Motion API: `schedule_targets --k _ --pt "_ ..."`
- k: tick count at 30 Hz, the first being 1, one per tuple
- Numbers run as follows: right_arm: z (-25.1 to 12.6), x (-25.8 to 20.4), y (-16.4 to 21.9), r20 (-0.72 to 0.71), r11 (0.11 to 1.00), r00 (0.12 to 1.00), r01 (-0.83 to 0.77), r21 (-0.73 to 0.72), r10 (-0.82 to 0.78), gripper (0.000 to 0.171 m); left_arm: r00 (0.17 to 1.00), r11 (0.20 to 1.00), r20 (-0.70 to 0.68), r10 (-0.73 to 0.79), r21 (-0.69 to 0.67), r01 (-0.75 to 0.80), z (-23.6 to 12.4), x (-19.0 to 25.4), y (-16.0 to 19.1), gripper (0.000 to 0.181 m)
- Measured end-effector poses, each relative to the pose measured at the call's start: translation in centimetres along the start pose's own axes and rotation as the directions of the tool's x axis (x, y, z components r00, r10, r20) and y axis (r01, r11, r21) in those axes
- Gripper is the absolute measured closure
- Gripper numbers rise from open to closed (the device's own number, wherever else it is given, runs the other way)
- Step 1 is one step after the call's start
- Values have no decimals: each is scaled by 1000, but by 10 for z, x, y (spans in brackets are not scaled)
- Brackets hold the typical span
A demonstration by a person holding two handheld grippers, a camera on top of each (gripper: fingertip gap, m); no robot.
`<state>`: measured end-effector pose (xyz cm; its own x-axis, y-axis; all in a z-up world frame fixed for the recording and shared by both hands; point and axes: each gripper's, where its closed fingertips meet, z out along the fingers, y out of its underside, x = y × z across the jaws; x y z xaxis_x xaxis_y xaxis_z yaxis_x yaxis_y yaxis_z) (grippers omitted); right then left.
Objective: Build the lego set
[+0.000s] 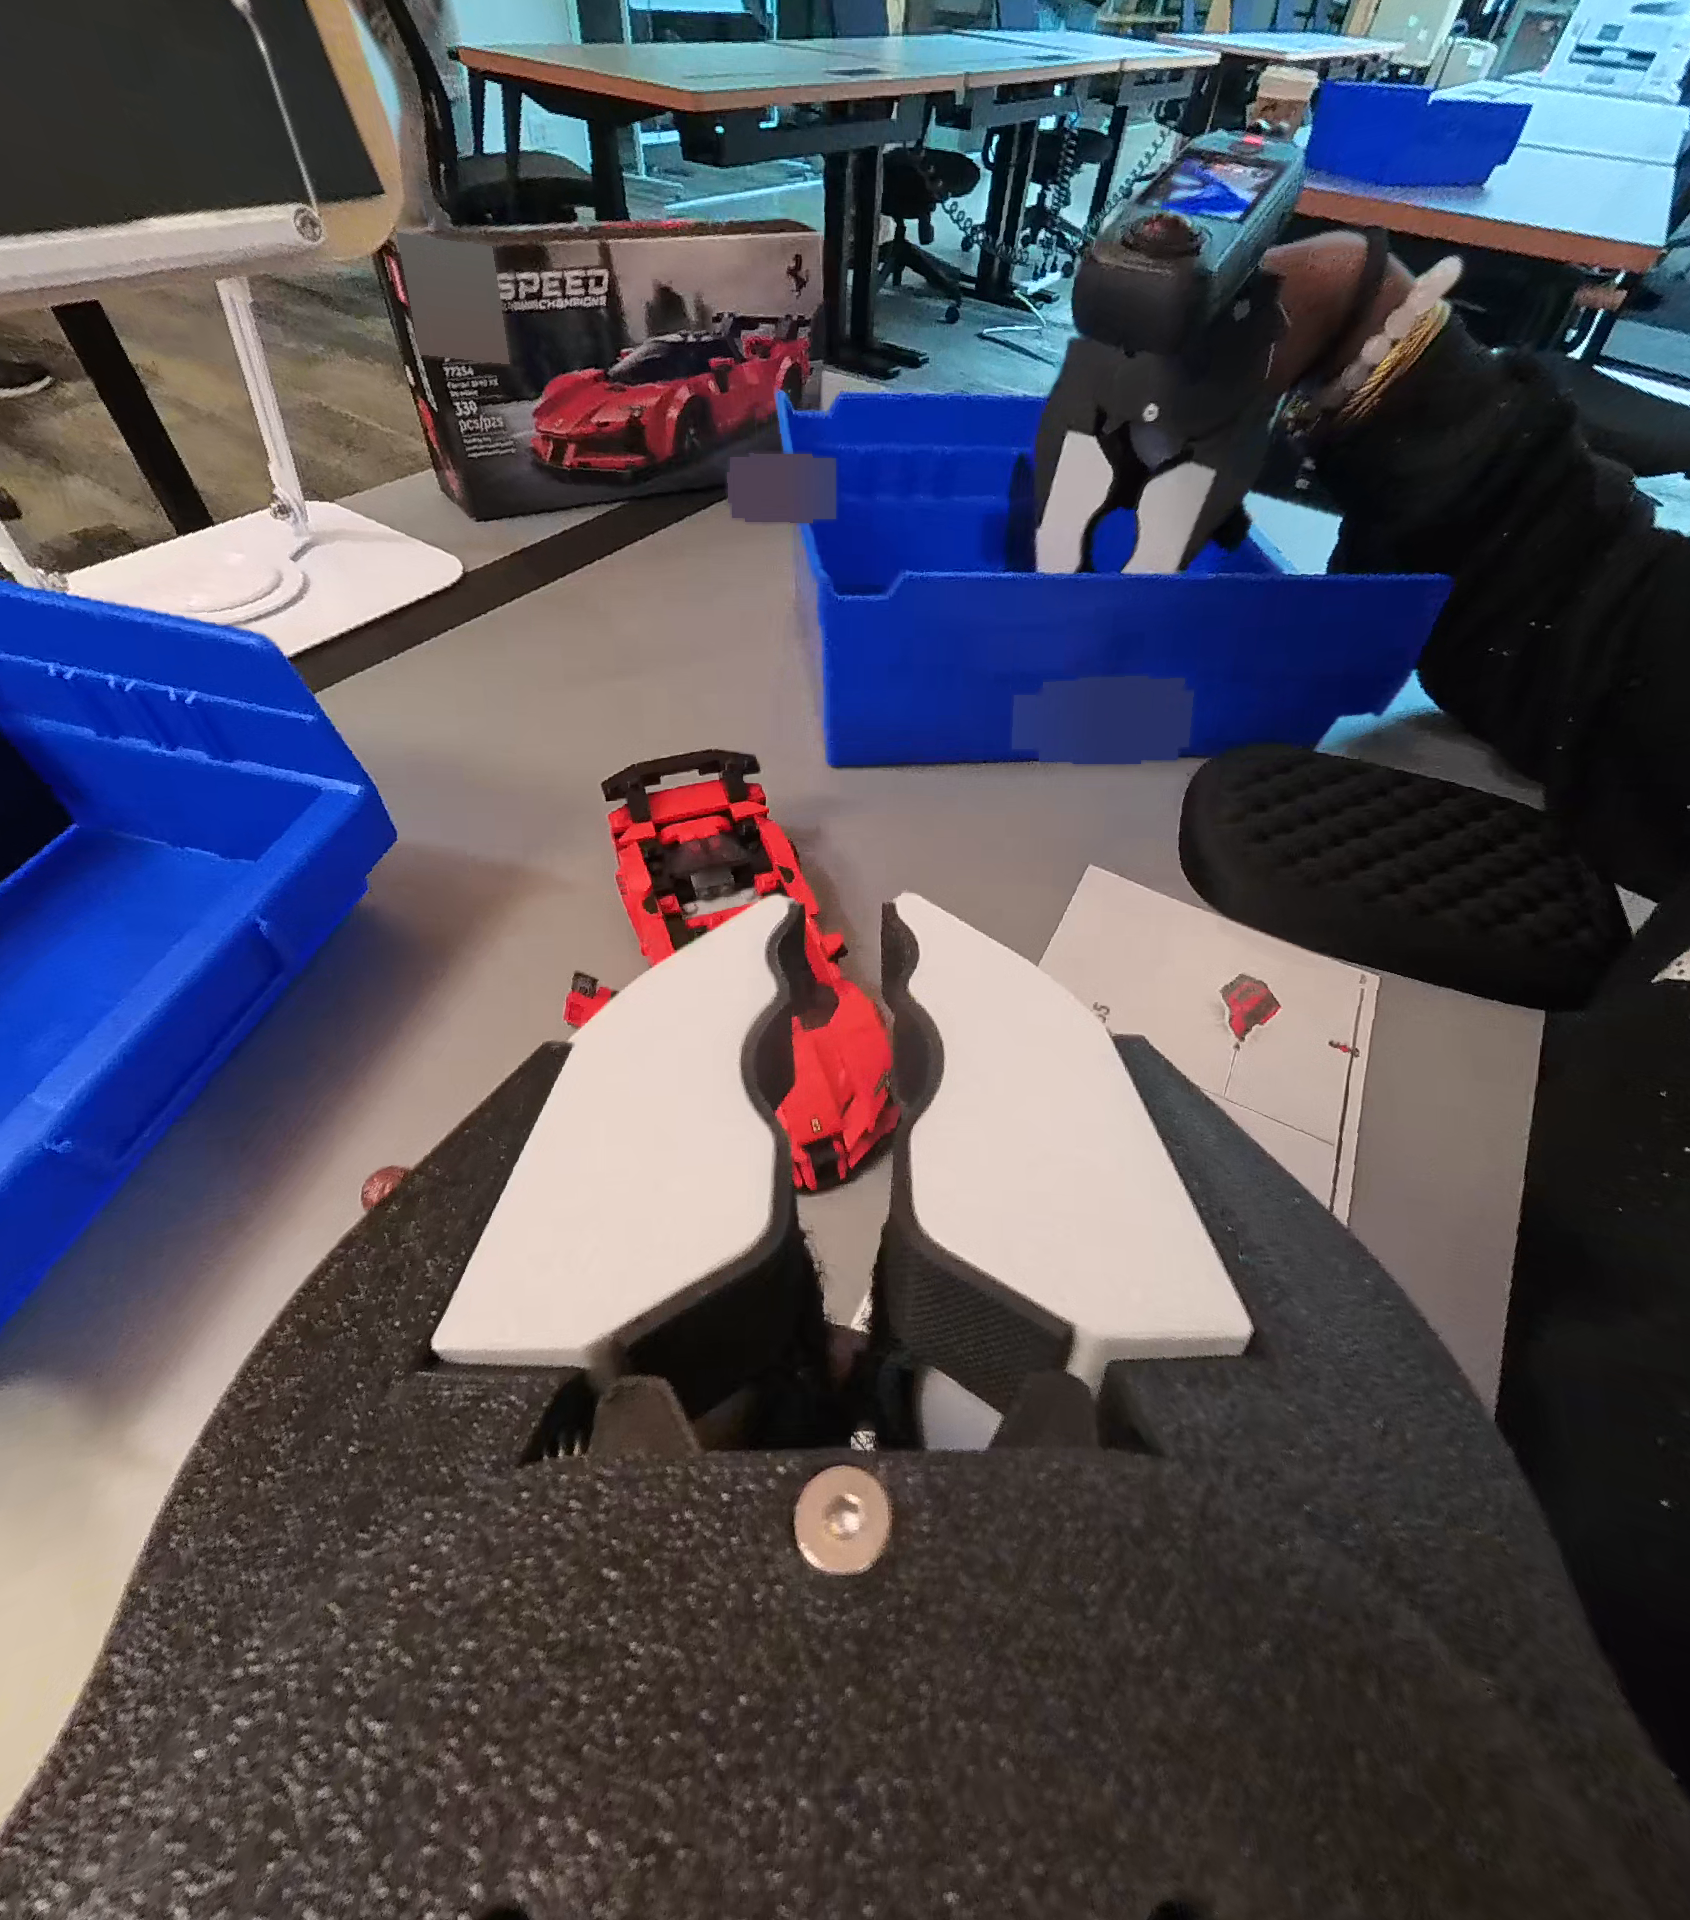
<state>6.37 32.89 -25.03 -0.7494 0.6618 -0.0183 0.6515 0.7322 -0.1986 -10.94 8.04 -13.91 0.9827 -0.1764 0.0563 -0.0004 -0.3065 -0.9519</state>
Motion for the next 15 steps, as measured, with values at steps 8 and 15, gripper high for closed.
schedule_targets --k 8,15 --pt "-27 -18 9 132 985 989 -84 149 65 151 991 998 131 4 -60 4 0 -33 11 167" --pt "-69 22 4 -108 919 983 -99 380 151 151 973 999 233 2 -40 7 -8 -61 3 167"
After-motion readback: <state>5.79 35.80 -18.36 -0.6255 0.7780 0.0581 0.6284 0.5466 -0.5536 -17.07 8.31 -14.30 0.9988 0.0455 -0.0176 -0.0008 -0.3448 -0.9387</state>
